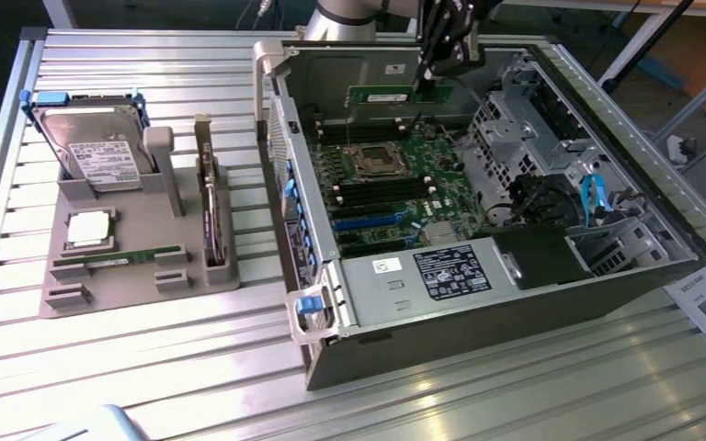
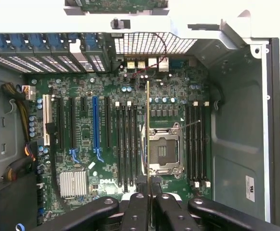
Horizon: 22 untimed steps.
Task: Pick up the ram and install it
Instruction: 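Insert the ram into the slot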
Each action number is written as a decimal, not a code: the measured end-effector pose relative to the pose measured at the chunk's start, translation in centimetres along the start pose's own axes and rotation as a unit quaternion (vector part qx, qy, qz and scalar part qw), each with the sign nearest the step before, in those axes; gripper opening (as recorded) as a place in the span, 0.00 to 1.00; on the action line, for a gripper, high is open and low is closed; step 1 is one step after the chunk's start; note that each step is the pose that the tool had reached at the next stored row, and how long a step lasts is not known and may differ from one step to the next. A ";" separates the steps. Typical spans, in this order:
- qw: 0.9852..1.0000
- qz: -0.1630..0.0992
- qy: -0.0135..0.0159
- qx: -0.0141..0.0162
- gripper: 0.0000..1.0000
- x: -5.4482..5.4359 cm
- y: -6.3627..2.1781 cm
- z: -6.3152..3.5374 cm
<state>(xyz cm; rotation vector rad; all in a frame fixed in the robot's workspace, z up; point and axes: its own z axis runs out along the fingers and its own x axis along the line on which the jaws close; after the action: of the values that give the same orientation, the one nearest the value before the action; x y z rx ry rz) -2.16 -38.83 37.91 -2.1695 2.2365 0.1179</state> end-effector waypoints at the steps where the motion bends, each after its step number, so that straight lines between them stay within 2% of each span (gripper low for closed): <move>1: 1.000 0.000 0.000 0.000 0.12 0.0 0.00 0.11; 5: 1.000 0.000 0.000 0.000 0.12 0.1 -0.03 0.75; 12: 1.000 0.000 0.000 0.000 0.12 0.2 -0.10 2.64; 17: 1.000 0.000 0.000 0.000 0.12 0.2 -0.16 3.41; 22: 1.000 0.001 0.001 0.000 0.12 0.2 -0.64 3.72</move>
<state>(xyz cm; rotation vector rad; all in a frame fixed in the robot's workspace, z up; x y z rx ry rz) -1.66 -38.83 34.16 -2.1689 2.2382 0.1167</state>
